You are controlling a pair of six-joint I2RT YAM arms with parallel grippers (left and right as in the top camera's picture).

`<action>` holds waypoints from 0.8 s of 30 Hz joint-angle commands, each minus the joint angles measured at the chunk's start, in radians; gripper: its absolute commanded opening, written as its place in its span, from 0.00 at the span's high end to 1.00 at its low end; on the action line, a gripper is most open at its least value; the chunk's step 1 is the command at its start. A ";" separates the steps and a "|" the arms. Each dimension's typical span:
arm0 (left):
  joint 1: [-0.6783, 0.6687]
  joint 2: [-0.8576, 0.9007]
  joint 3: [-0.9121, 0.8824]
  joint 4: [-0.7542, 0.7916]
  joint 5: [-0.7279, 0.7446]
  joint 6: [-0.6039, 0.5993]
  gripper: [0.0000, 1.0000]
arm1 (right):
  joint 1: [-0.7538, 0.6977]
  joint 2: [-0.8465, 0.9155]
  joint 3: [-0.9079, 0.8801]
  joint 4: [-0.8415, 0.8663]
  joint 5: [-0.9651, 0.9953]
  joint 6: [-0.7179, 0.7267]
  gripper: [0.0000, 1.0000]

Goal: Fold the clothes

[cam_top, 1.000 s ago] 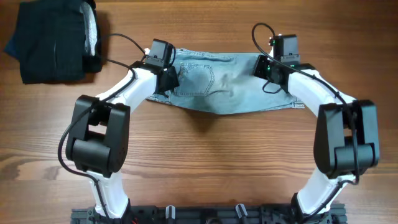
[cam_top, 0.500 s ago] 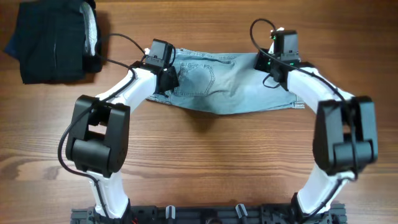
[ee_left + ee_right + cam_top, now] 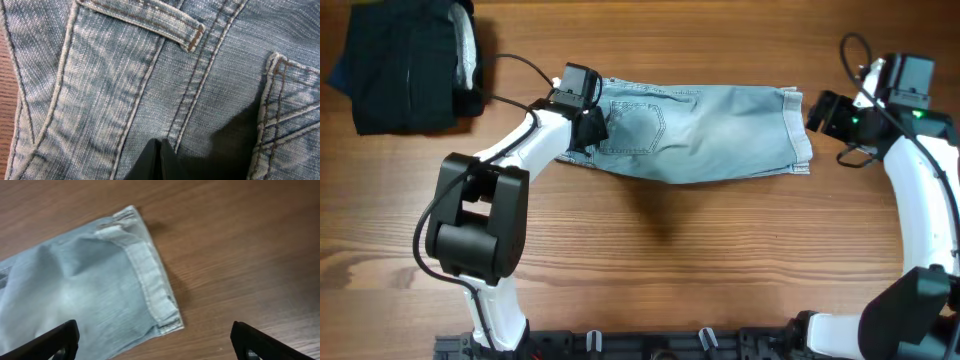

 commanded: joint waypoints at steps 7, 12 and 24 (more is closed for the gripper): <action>-0.019 0.042 -0.040 -0.008 0.069 -0.010 0.96 | -0.023 0.196 -0.072 0.117 -0.274 -0.125 0.02; -0.019 0.042 -0.040 -0.007 0.068 -0.010 0.96 | -0.023 0.312 -0.072 0.172 -0.341 -0.122 0.02; -0.019 0.042 -0.040 -0.008 0.069 -0.010 0.96 | -0.023 0.353 -0.096 0.167 -0.212 -0.061 0.09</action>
